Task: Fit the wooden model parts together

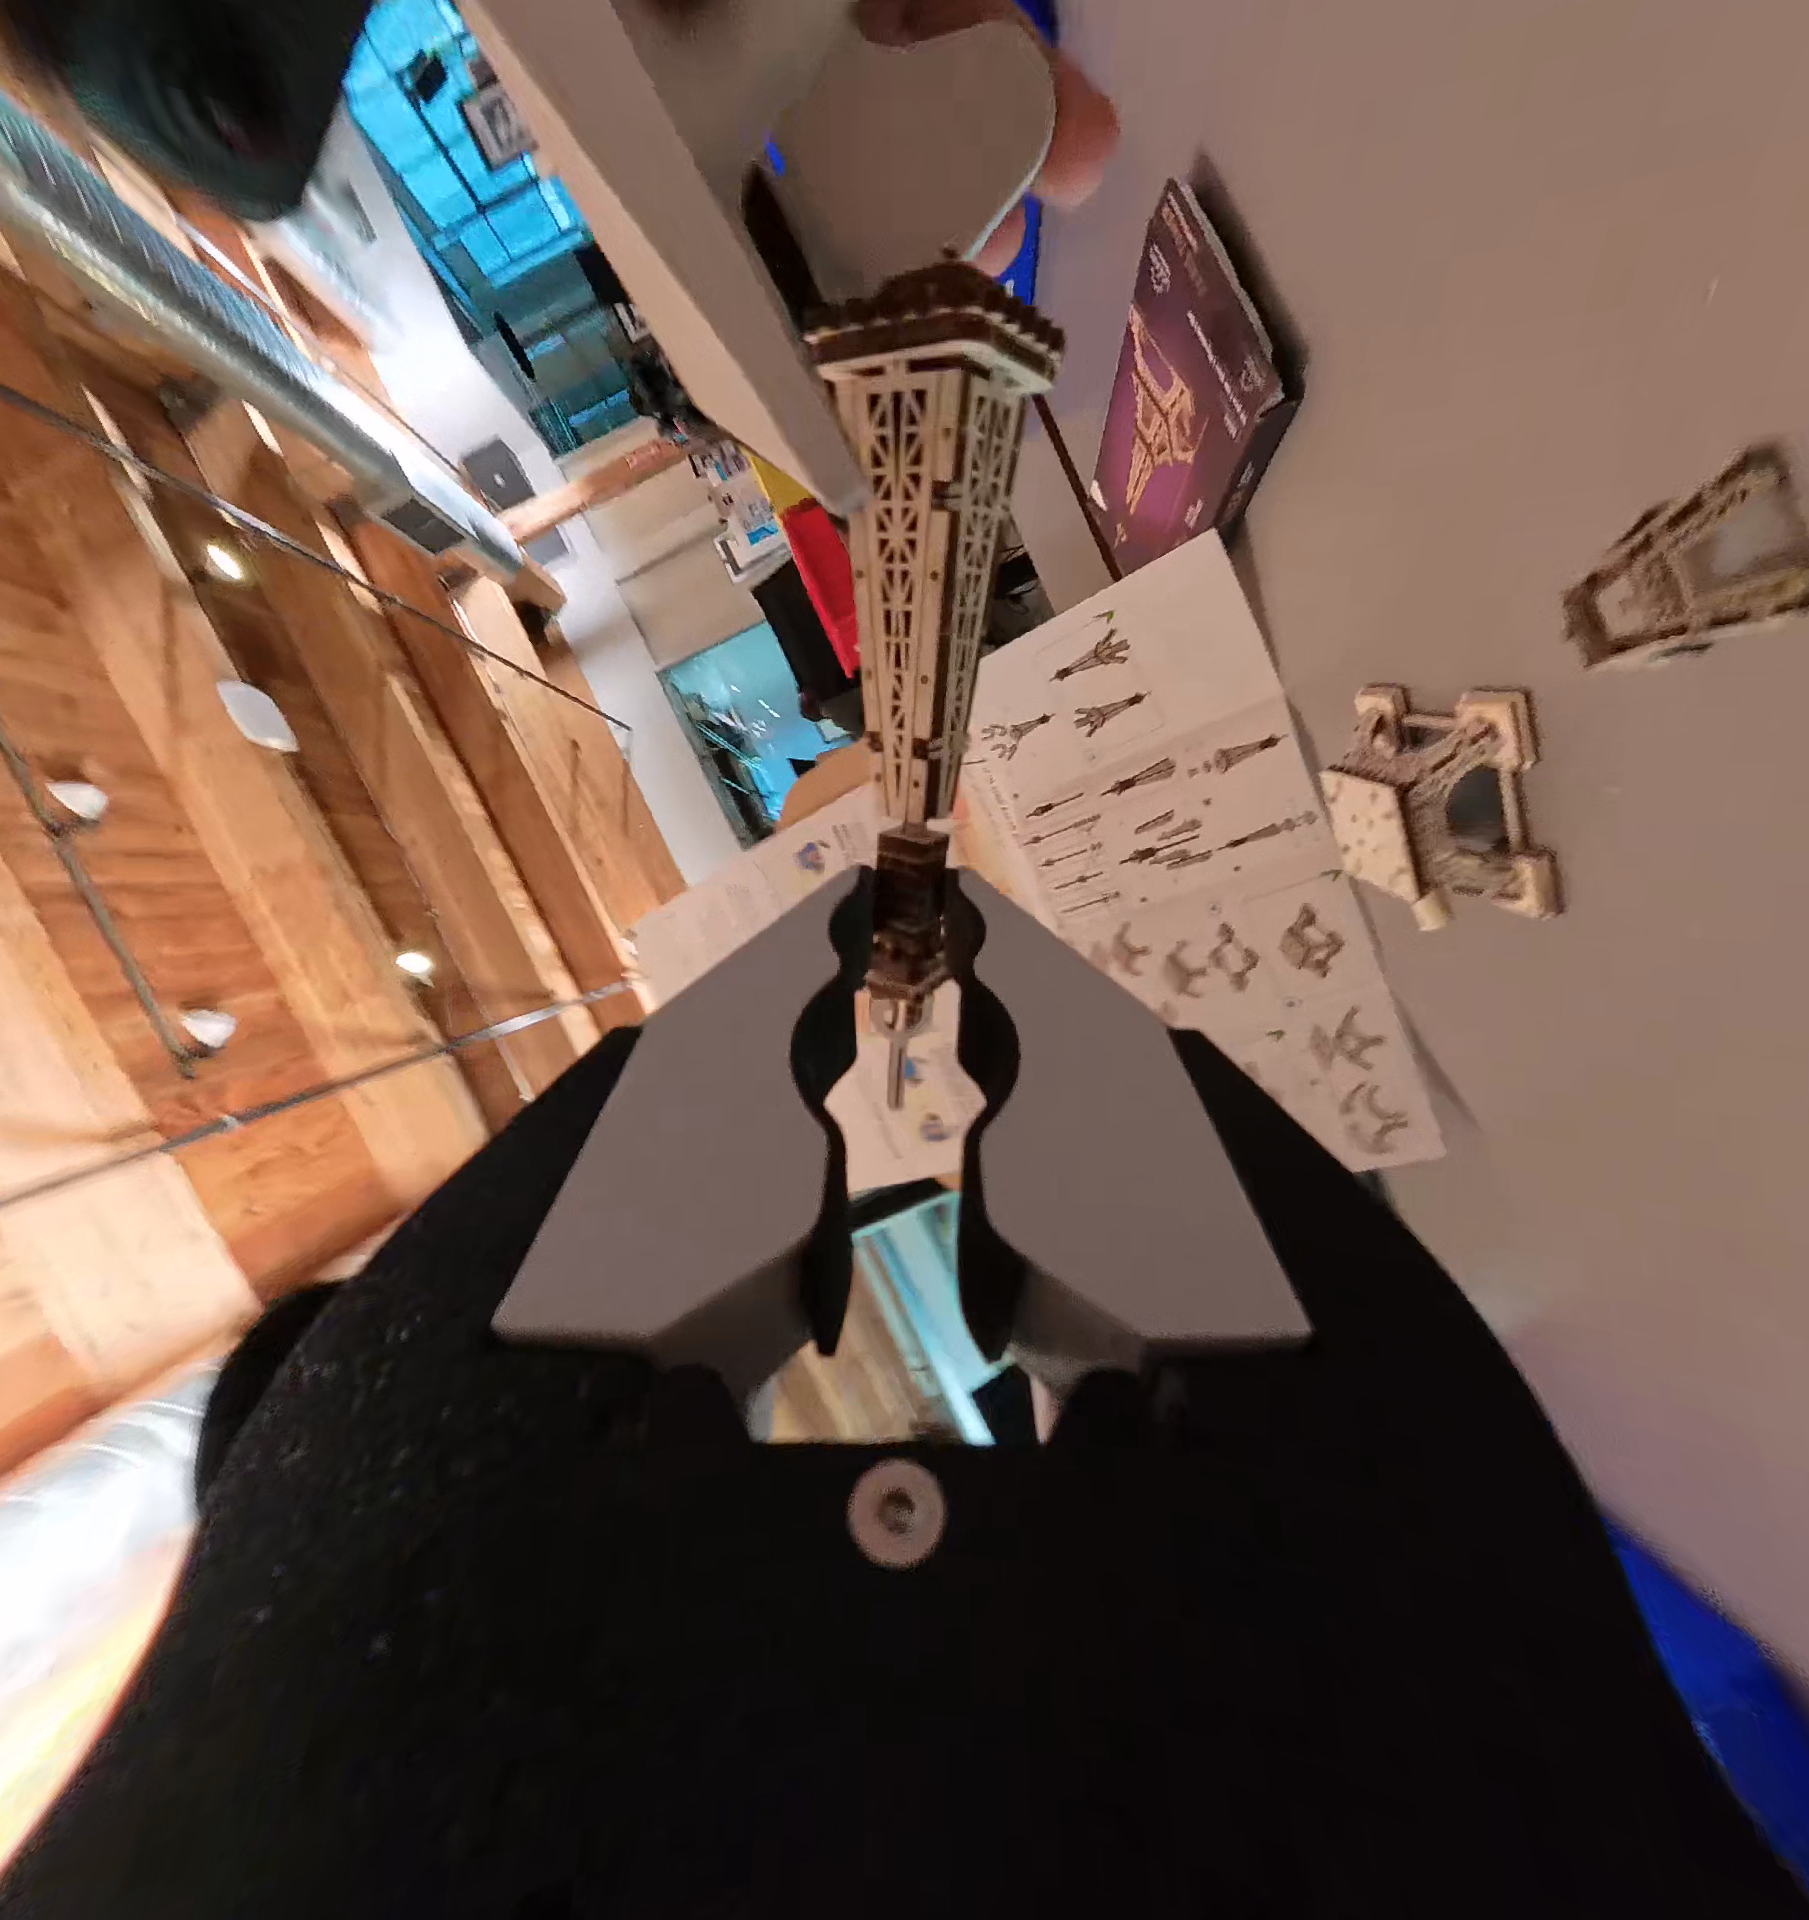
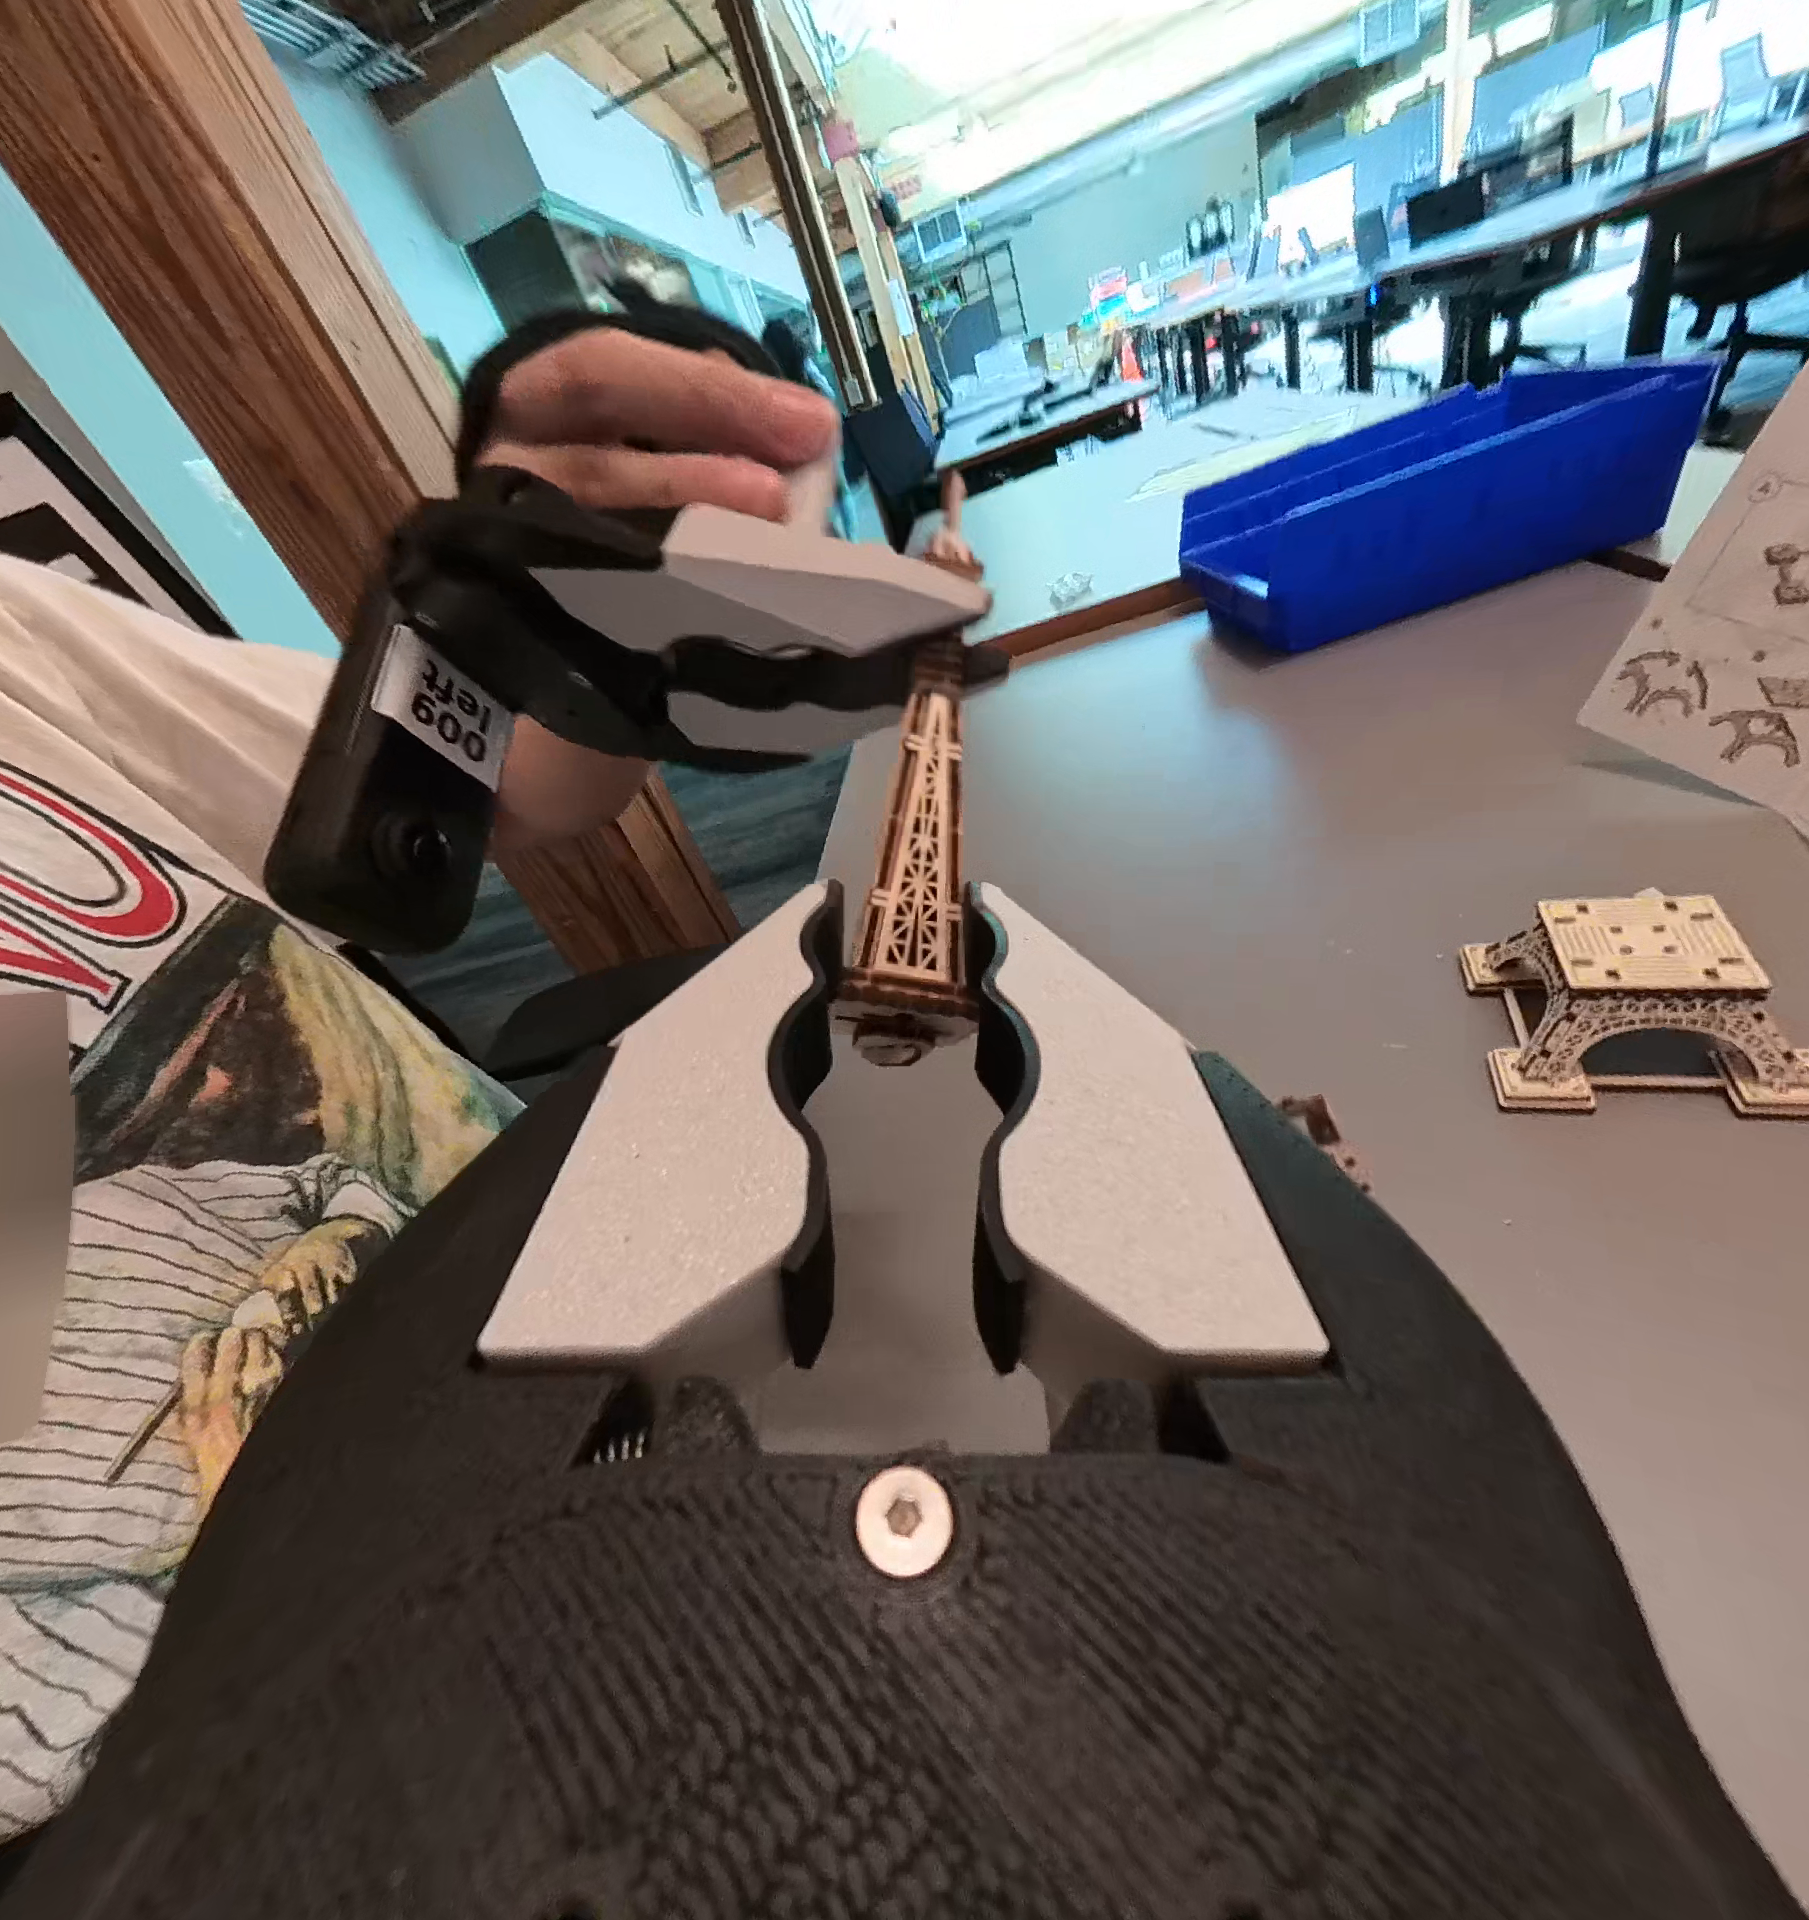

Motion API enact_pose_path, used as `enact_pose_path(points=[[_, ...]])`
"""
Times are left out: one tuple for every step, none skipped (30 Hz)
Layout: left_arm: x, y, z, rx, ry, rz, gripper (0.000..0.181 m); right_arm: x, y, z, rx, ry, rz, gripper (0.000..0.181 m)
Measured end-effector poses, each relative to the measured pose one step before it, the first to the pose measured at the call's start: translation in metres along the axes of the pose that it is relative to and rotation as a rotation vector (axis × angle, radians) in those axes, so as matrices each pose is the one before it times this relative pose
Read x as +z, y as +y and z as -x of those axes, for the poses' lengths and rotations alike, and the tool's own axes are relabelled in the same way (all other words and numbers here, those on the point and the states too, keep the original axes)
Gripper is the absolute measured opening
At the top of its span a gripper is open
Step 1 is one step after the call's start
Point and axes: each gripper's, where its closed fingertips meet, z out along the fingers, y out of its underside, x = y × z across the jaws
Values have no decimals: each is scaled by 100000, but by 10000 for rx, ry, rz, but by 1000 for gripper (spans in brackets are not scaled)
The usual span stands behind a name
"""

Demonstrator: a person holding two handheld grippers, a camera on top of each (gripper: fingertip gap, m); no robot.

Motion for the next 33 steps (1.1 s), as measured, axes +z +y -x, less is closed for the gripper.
enact_pose_path(points=[[177, 178, -68, -718, 11, 50, 9, -275, -501, 143, -141, -7, -268, 30], [131, 225, 117, -826, -89, 9, 9, -418, -600, 32, -209, 91, -275, 43], [113, 199, 95, -995, -40, -60, 9, -546, -531, 154, -334, 46, -210, 52], [106, 139, -56, -1224, 122, -114, 9, -624, -392, 213, -401, 44, -111, 58], [88, -16, -30, -1440, 166, -223, 9, -643, -303, 119, -459, 116, -56, 64], [58, -238, -40, -1586, 221, -370, 9, -591, -183, -13, -465, 179, -13, 66], [26, -406, -147, -1624, 330, -456, 9, -470, -139, -134, -434, 194, -38, 66], [49, -521, -253, -1612, 414, -483, 9, -283, -207, -301, -318, 235, -161, 66], [67, -622, -436, -1499, 523, -501, 9, -25, -485, -411, -141, 259, -378, 64], [149, -526, -510, -1328, 524, -413, 9, 195, -869, -450, 75, 273, -648, 60], [249, -322, -520, -1108, 494, -260, 9, 379, -945, -247, 295, 143, -748, 56], [303, -210, -547, -938, 477, -196, 9, 531, -667, 311, 280, -196, -585, 54], [322, -182, -616, -906, 533, -165, 9, 579, -427, 210, 126, -86, -415, 52], [290, -228, -590, -902, 537, -192, 9, 535, -205, -348, 1, 317, -252, 51], [241, -210, -484, -825, 481, -179, 9, 442, 75, 12, -89, 105, -19, 51], [209, -163, -414, -676, 437, -133, 9, 350, 109, 433, -75, -177, 34, 49], [172, -123, -273, -508, 315, -100, 9, 232, -124, 295, 9, -73, -84, 45], [172, 9, -126, -299, 172, -5, 9, 120, -255, 80, 61, 50, -156, 39], [169, 80, -114, -106, 100, 52, 9, 36, -286, 30, 105, 41, -179, 29], [182, 119, -89, -39, 56, 103, 9, 15, -285, -31, 159, 34, -195, 21], [165, 92, 18, 2, -57, 106, 9, 10, -224, -90, 150, 68, -175, 17], [131, 41, 106, 89, -122, 72, 9, 13, -17, -67, 72, 34, -58, 15], [60, -40, 132, 147, -127, 1, 9, 24, 67, -85, 36, 24, 21, 15], [-1, 0, 84, 145, -74, 17, 9, -38, -39, -127, 21, 47, -10, 15], [-57, 87, 67, 146, -42, 97, 10, -57, -38, -31, -9, 7, 15, 15], [-124, 78, 219, 161, -125, 105, 12, -56, 66, -51, -25, 25, 106, 15], [-200, -58, 336, 183, -210, 46, 19, -58, 155, -150, -62, 103, 160, 15], [-258, -115, 301, 242, -163, 39, 24, -79, 188, -341, -142, 227, 161, 15], [-282, -173, 242, 247, -121, 29, 27, -69, 240, -271, -167, 171, 156, 15], [-288, -253, 323, 196, -166, -13, 29, -21, 326, -177, -89, 76, 187, 15], [-277, -331, 360, 199, -193, -47, 31, 24, 414, -218, -12, 72, 209, 15], [-246, -335, 285, 245, -135, -56, 32, 50, 405, -253, -24, 96, 154, 15], [-236, -364, 196, 278, -70, -64, 33, 91, 409, -167, -38, 29, 111, 15]])
